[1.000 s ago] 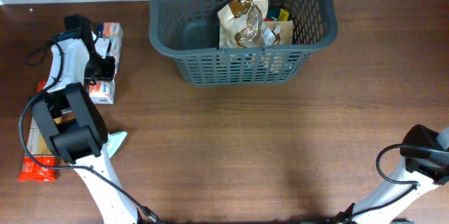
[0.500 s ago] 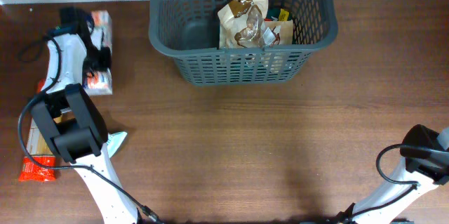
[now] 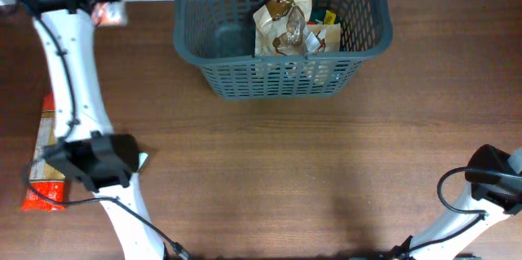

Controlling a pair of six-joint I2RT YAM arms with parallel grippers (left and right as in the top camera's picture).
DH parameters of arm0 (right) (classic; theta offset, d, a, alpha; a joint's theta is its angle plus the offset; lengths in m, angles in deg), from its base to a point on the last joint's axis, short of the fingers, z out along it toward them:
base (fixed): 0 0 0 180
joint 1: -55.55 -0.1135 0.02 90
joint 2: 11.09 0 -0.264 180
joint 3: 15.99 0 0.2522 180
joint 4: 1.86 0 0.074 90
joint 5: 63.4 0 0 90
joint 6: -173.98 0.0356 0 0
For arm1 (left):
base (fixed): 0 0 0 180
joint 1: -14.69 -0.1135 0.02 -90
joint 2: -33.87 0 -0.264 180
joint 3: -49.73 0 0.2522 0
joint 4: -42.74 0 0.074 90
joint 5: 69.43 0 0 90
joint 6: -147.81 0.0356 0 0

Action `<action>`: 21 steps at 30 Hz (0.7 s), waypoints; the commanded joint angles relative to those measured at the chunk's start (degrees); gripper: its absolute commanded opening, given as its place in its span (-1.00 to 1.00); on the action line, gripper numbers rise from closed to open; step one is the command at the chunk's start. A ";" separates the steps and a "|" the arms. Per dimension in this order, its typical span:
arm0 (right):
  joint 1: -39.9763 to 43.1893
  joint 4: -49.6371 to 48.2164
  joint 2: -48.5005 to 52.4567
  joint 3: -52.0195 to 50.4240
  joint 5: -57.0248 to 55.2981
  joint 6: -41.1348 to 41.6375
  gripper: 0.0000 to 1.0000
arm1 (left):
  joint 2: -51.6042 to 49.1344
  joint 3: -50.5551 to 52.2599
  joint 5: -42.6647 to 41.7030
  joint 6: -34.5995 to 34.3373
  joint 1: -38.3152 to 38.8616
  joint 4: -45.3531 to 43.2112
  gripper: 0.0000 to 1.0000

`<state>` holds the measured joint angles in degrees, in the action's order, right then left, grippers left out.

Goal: Pack container
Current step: 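Lift the tissue multi-pack and carry it right over the basket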

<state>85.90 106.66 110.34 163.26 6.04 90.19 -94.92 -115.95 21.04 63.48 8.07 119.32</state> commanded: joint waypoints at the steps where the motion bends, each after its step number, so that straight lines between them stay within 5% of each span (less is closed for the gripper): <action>1: 0.07 0.00 -1.79 0.81 -0.70 0.20 0.98 | 3.26 -5.51 -2.82 1.29 7.13 -0.37 -0.96; 8: 0.07 0.02 -1.79 0.81 -0.68 0.20 0.98 | 3.23 -7.93 1.14 3.21 19.47 -6.03 -0.96; 15: 0.07 0.00 -1.79 0.81 -0.70 0.20 0.98 | 3.13 -7.15 2.10 4.31 23.89 -6.38 -0.96; 21: 0.07 0.02 -1.79 0.81 -0.70 0.20 0.98 | 3.13 -2.51 -8.72 8.24 24.04 -3.96 -0.96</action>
<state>85.90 106.66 110.34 163.26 6.06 90.22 -93.39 -121.02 18.44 68.51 32.18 115.04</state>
